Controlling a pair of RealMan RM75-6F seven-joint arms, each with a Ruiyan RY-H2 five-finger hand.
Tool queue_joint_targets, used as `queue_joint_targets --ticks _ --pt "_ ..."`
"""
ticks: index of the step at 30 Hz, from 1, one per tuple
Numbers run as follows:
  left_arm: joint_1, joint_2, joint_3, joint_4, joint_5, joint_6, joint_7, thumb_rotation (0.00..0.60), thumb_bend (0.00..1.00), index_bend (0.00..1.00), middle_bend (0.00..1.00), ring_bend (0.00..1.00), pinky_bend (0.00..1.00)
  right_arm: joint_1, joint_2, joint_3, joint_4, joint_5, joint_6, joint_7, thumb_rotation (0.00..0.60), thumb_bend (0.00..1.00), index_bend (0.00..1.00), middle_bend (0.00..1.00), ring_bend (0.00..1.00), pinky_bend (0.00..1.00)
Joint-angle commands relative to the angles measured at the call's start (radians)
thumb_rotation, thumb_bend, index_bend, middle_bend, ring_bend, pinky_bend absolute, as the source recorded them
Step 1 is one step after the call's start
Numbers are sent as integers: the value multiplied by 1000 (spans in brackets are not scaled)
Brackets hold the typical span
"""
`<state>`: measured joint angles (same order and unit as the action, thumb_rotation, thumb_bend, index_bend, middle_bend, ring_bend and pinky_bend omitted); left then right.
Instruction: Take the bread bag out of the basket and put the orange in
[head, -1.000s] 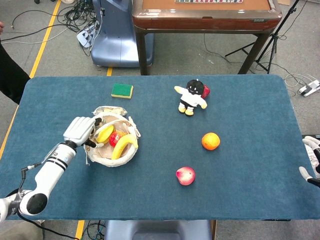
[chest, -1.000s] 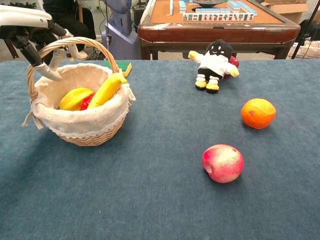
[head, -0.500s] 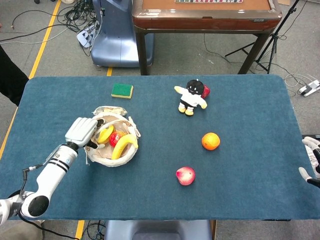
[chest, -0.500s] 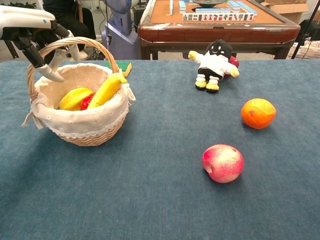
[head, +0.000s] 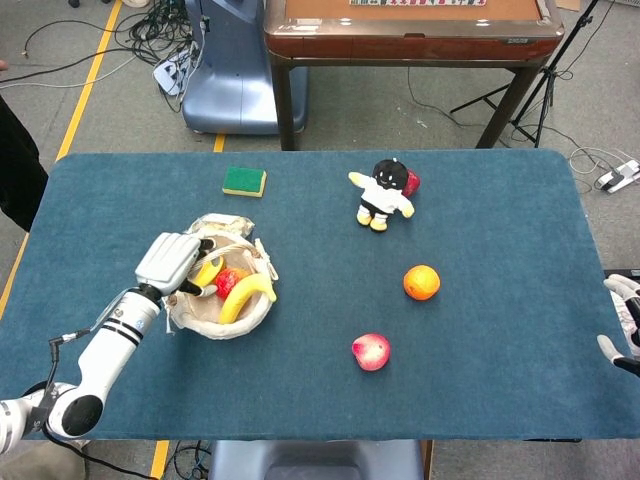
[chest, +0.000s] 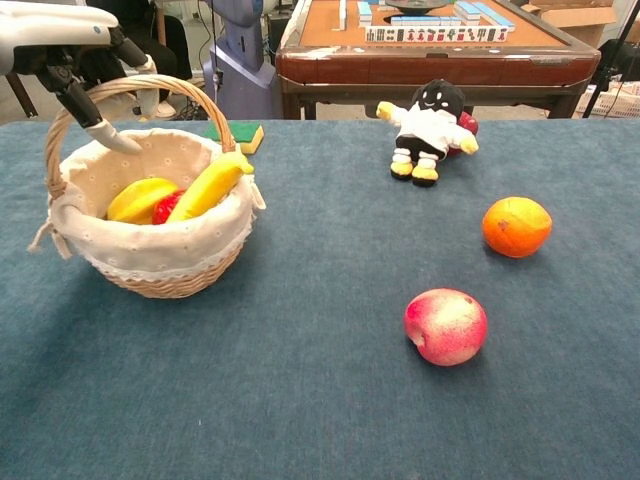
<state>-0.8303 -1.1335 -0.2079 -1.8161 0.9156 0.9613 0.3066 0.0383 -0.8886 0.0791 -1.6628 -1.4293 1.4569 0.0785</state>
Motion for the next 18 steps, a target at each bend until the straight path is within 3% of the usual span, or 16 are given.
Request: queue_joint_targets --ticks 1,11,18 --pt "5 -10 -1 6 14 11 -9 600 136 718 861 822 776 -1 -1 0 1 1 0 2 600 255 197 206 153 359" --pt "13 -30 -28 12 5 26 -58 600 136 794 931 873 828 -4 -1 0 3 3 3 5 600 255 197 206 153 359" --pt "23 -36 -93 -15 13 58 -156 600 137 840 974 906 856 -9 -1 -1 4 2 10 10 600 255 197 206 153 359"
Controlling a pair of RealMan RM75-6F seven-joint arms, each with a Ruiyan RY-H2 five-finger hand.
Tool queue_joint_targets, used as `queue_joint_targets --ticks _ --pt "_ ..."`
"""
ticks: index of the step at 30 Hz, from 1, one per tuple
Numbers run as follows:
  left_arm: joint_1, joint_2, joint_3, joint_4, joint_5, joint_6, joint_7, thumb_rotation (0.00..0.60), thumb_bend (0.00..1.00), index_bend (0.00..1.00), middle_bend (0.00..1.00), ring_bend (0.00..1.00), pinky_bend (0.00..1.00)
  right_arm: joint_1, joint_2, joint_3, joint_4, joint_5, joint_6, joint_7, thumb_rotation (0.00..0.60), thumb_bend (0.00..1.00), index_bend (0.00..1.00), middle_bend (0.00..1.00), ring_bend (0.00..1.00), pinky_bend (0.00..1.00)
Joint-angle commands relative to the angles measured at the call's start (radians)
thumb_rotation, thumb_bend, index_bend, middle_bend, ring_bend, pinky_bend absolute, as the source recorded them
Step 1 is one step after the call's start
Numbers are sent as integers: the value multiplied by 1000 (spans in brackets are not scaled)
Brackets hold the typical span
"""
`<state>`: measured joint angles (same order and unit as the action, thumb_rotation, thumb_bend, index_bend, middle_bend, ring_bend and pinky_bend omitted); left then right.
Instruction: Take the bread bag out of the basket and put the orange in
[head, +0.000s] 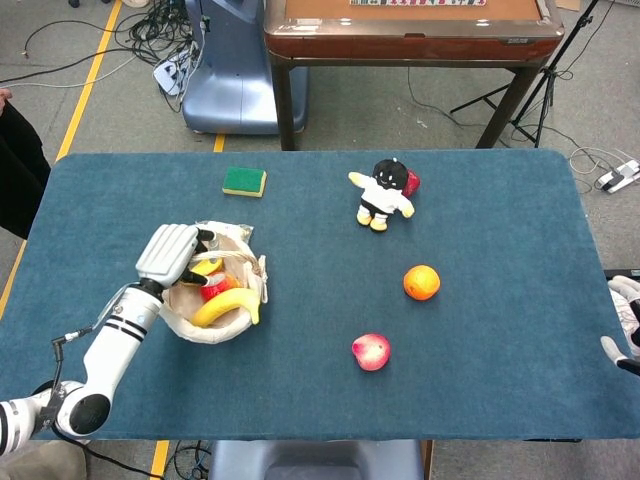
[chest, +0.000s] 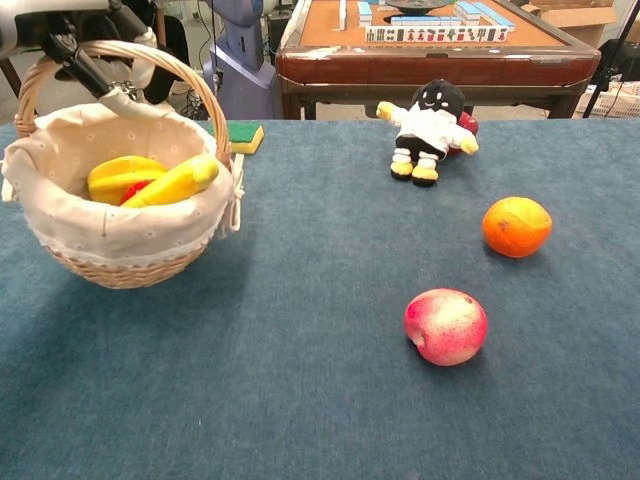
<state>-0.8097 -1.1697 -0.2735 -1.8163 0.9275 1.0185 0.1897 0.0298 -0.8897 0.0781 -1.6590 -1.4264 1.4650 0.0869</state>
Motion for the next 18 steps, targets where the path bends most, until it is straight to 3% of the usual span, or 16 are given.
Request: queue_joint_targets --ticks 1,9,18 --pt "0 3 -38 -21 -2 -5 -56 600 137 841 974 906 856 -2 0 0 1 -2 3 2 600 255 197 206 153 359" --pt "-44 -13 -105 -48 -51 -51 -126 600 137 840 975 905 857 -5 4 -4 0 -11 8 3 600 256 197 206 153 359" --pt "-137 -119 -128 -36 -119 -61 -85 600 137 840 976 904 857 -15 25 -9 -23 -27 27 -11 600 255 197 206 153 359"
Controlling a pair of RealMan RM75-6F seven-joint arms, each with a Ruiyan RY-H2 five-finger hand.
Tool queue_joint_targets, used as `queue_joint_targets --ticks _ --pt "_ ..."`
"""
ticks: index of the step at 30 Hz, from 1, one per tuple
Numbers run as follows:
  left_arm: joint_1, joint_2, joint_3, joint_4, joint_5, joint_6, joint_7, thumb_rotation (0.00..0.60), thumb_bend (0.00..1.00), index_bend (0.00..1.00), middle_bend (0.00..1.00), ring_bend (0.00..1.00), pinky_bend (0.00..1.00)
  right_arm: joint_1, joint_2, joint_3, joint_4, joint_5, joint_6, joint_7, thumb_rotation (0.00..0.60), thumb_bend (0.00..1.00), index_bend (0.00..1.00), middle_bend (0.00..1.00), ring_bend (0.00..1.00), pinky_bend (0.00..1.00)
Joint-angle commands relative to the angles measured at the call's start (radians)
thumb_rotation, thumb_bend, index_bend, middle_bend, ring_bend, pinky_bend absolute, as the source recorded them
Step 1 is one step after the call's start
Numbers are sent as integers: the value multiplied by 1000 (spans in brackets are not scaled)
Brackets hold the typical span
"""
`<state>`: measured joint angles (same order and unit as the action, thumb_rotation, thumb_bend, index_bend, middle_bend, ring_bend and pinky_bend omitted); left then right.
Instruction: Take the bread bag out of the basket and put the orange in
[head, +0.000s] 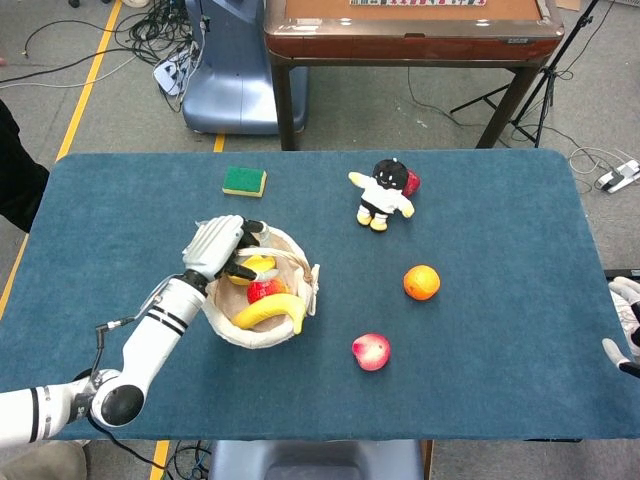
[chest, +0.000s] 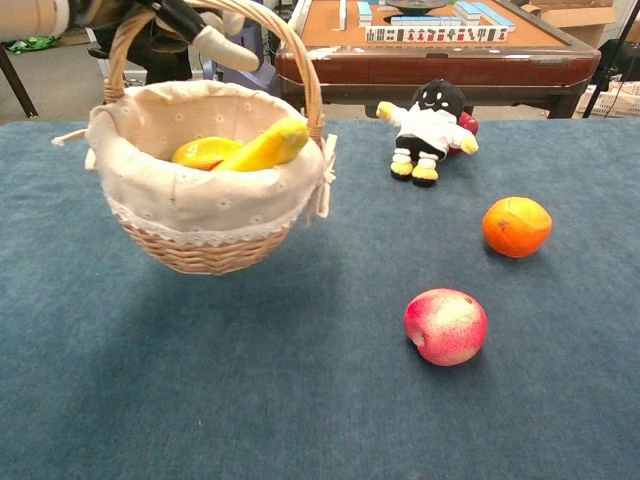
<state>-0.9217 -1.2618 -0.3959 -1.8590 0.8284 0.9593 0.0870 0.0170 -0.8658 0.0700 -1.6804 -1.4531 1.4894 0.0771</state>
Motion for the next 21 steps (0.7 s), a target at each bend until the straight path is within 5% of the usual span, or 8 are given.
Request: queue_joint_targets --ticks 1,21 --pt "-35 -39 -7 11 -27 -1 24 600 136 840 976 903 857 -3 1 -2 -3 -1 3 -3 600 254 197 206 153 359" --pt "-222 -300 -38 221 -171 50 162 600 137 804 929 847 847 -17 8 -8 4 9 3 7 600 255 197 207 153 359"
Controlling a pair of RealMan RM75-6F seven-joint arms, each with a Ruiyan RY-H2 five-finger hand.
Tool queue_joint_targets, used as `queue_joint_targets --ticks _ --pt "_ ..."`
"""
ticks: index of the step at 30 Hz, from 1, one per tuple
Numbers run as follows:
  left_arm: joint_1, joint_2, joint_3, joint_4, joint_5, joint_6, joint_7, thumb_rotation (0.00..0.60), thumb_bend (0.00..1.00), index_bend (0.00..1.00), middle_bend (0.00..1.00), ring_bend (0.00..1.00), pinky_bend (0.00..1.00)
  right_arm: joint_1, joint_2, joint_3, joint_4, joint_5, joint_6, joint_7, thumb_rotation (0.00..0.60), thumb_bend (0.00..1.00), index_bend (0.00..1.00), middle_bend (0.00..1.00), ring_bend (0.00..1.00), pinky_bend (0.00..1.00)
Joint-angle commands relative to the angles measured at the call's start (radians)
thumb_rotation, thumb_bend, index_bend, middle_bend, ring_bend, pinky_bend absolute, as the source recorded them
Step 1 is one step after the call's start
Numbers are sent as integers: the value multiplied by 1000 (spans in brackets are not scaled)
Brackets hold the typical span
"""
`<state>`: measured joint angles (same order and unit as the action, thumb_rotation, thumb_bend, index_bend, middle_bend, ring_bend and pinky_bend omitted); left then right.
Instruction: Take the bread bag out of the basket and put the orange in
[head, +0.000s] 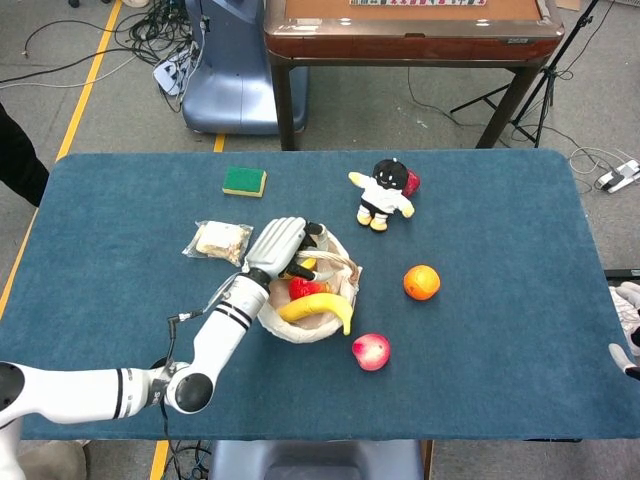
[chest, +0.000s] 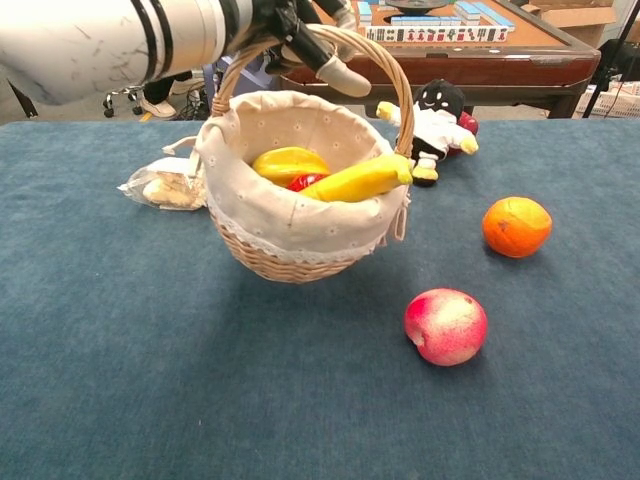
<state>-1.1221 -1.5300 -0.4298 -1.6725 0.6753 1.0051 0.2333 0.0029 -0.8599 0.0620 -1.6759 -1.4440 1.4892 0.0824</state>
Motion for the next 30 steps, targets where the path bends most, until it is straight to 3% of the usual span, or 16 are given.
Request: queue_joint_targets --ticks 1,9,12,15,20,23,30 --pt "-28 -43 -5 48 -22 6 19 600 137 802 926 844 846 -4 2 0 0 1 5 3 600 255 197 207 153 359" --pt "-72 -121 -38 134 -62 7 26 600 137 791 919 838 844 -12 5 -1 -1 8 9 6 600 255 197 206 153 359" --pt "-82 -137 -39 160 -80 1 38 600 136 758 870 797 824 -15 6 -2 -2 8 11 9 600 255 197 206 153 359" --pt "-86 -136 -33 171 -102 -13 56 600 137 673 763 704 765 -17 5 -2 1 9 13 12 600 254 197 206 153 359" --pt "-74 -85 -15 139 -159 -29 109 600 137 440 561 455 616 -16 3 -1 5 10 8 13 600 256 197 206 153 359" --pt "-73 -27 2 89 -240 -51 167 600 137 293 376 265 452 -12 1 0 6 6 7 14 600 255 197 207 153 359" --pt "-24 80 29 -32 -246 -27 180 600 135 149 207 107 307 -8 0 2 4 3 2 12 600 256 197 206 153 359"
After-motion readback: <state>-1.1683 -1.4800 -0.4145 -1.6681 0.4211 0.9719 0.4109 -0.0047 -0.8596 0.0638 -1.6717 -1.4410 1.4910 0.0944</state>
